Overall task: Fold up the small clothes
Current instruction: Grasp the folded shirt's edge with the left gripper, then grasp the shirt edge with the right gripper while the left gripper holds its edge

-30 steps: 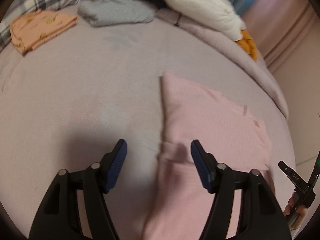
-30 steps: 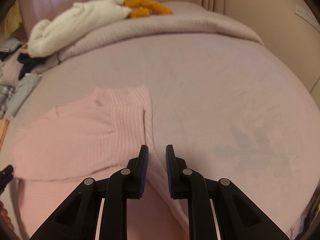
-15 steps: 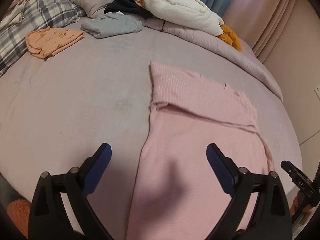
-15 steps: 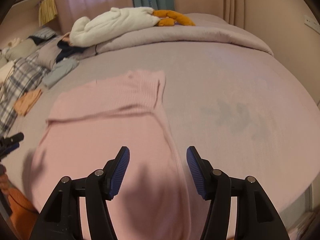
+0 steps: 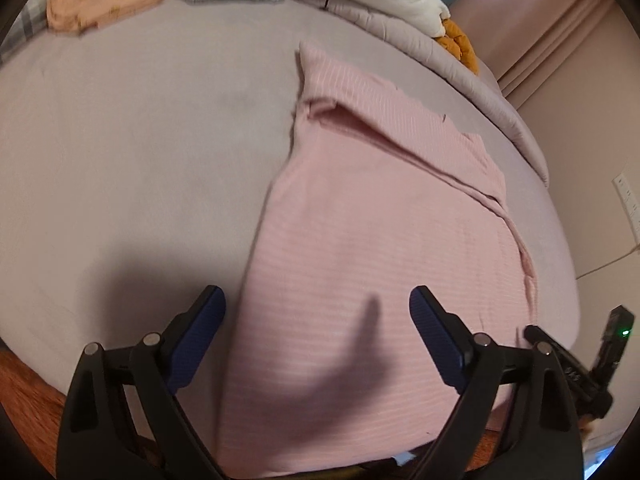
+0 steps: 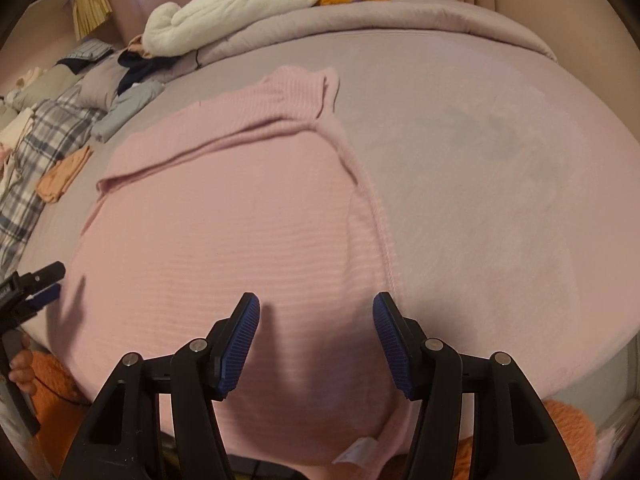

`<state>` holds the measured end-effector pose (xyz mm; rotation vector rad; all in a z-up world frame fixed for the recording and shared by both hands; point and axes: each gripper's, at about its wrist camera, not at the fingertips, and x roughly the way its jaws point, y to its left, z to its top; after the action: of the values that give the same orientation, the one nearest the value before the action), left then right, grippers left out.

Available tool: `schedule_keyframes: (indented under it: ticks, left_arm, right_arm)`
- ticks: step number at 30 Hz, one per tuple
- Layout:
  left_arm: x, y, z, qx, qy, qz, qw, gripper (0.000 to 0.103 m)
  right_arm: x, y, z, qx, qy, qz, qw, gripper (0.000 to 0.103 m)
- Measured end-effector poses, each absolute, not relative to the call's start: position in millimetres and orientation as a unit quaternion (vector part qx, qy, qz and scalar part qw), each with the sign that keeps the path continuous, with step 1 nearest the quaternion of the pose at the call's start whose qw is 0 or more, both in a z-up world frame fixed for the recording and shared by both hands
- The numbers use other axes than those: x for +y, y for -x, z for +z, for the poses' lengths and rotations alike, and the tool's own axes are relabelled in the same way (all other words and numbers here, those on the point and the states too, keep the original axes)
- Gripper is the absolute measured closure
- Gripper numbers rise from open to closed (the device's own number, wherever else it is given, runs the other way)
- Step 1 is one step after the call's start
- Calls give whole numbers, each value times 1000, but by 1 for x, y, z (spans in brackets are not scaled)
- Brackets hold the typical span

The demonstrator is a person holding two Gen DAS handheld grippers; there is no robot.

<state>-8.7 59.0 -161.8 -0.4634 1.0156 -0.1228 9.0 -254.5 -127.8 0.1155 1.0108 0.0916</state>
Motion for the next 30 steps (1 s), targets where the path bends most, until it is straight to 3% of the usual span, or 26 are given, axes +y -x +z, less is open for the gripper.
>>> schedule_keyframes:
  ticks: [5, 6, 7, 11, 12, 15, 25, 30]
  left_arm:
    - [51, 10, -164, 479, 209, -66, 850, 14]
    - [50, 10, -165, 480, 215, -70, 848, 15]
    - [50, 10, -166, 480, 217, -70, 847, 21]
    - [42, 8, -167, 477, 206, -72, 851, 48]
    - [39, 9, -167, 473, 196, -69, 856, 60]
    - [36, 11, -169, 472, 186, -66, 859, 95]
    - [42, 6, -130, 434, 254, -113, 857, 96]
    - [37, 3, -119, 420, 252, -116, 864, 96]
  right_arm:
    - [-248, -10, -134, 483, -41, 38, 874, 45]
    - [-246, -11, -136, 480, -35, 37, 876, 49]
    - [-242, -12, -137, 476, -22, 31, 878, 52]
    - [-236, -16, -134, 470, -22, 34, 882, 85]
    - [-236, -18, -133, 469, -27, 35, 882, 94]
    - [-239, -22, -128, 469, -59, 56, 880, 98]
    - [-259, -23, -62, 379, -98, 87, 916, 102]
    - [-264, -35, -65, 391, -96, 63, 913, 102]
